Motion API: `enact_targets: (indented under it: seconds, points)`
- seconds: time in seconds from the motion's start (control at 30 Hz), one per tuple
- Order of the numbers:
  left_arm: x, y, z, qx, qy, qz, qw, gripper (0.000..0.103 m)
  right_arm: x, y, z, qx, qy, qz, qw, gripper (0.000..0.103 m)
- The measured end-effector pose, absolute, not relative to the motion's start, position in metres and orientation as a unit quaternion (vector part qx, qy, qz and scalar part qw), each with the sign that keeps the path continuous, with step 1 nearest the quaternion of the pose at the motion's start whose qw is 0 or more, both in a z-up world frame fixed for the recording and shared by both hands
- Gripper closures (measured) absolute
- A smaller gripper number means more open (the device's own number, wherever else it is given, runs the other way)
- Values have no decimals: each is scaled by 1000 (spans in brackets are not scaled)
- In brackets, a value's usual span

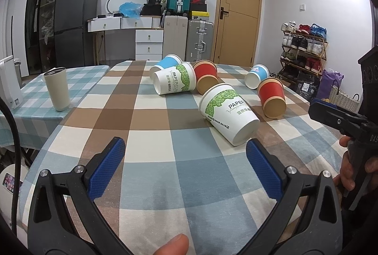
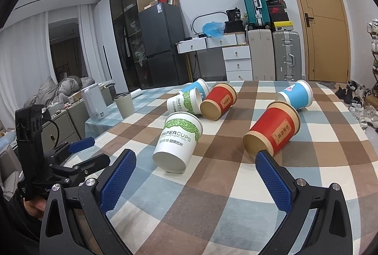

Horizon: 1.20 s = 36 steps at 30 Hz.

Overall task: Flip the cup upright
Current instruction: 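Move the left gripper to the white leaf-print cup lying sideways and close on it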

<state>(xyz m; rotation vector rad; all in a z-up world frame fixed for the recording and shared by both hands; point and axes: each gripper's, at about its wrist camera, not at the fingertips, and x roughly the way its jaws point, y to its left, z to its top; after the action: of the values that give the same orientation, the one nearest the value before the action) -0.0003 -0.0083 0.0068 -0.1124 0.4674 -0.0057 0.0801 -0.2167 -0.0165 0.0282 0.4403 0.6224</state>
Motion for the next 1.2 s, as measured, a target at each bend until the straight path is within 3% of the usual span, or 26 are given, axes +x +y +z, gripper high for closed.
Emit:
enact_targets:
  seconds: [1.2]
  points:
    - [117, -74, 7, -46, 343, -5, 938, 1, 93, -246, -17, 28, 232, 269, 934, 0]
